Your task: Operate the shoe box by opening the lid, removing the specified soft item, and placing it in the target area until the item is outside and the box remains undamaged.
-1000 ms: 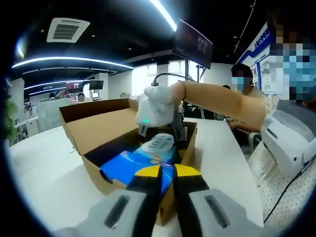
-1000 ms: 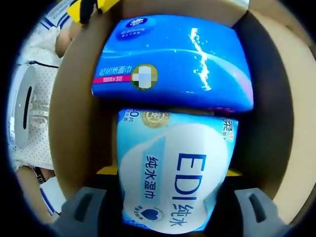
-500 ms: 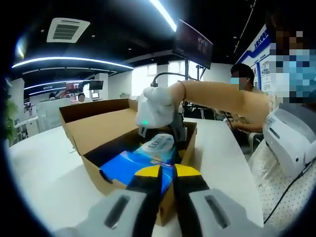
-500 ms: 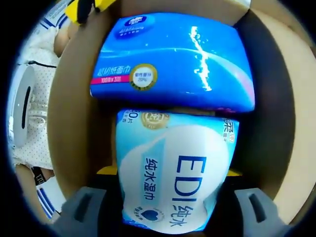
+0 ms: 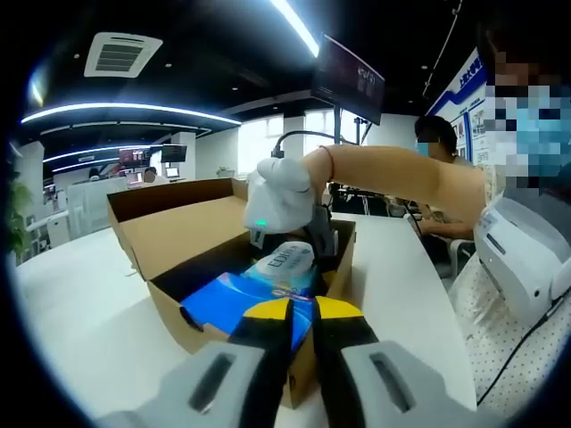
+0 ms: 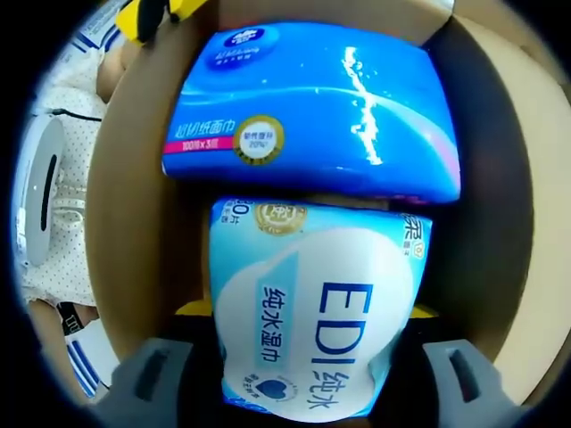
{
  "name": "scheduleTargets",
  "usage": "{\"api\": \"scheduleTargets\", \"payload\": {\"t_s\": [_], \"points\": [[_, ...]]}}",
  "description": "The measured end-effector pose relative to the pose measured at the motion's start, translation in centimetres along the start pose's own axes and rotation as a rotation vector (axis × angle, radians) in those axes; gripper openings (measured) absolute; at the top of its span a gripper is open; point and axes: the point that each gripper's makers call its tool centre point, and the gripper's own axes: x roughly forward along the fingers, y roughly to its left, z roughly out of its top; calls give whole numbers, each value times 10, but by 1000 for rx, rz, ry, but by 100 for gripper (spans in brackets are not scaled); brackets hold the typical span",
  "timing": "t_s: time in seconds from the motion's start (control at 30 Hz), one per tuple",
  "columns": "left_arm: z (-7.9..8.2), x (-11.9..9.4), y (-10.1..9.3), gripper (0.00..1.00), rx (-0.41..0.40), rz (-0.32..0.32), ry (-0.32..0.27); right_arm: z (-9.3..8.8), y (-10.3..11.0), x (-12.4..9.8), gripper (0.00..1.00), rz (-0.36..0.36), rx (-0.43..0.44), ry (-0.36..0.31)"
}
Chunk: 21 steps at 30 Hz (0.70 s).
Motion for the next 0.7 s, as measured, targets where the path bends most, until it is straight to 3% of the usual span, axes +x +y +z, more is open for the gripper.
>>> {"api": "scheduleTargets", "payload": {"t_s": [0.7], "points": [[0, -1, 0, 9, 1, 0, 1, 0, 1, -1, 74, -7, 0, -23]]}}
